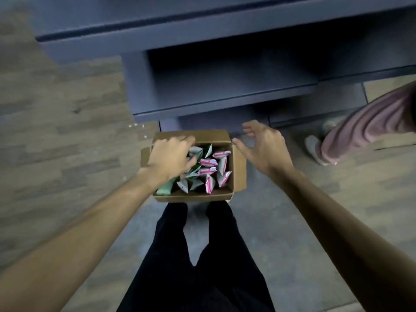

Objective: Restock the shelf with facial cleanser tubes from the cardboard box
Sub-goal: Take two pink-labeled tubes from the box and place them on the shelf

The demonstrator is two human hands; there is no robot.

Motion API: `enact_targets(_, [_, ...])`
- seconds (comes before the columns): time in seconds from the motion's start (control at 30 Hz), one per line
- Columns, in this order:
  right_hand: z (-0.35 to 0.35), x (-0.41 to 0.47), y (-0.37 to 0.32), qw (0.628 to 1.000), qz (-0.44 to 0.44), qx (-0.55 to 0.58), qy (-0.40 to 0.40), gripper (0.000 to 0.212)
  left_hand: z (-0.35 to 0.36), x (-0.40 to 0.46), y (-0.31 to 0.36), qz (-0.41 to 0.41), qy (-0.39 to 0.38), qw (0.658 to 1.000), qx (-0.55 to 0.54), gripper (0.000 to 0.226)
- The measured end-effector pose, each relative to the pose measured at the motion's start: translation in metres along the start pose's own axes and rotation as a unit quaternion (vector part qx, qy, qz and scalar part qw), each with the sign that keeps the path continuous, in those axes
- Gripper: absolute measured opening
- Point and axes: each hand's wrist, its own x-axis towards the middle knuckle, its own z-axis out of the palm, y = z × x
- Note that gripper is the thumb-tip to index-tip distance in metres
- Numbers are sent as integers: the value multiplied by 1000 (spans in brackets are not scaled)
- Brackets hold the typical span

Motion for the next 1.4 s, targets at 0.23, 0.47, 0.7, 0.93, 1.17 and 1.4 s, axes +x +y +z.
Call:
enact_targets(0.23, [74,-2,25,997,48,2,-56,43,72,21,1,16,-53,998,-12,32])
enact_targets(0.47, [125,-2,60,991,97,15,-92,37,145,40,10,23,-68,997,42,45])
enact_targets(0.7, [149,0,74,981,101,-15,-162,28,175,48,13,49,-102,992,63,21])
enact_targets(0.93, [160,18,84,973,79,-68,-206,25,189,52,19,29,-135,987,85,19])
enact_targets(1.17, [167,17,84,975,64,-71,-202,29,191,59,23,15,-165,983,84,15])
enact_targets(1.4, [177,12,87,979,59,-64,-182,45,186,53,6,48,-134,988,59,9])
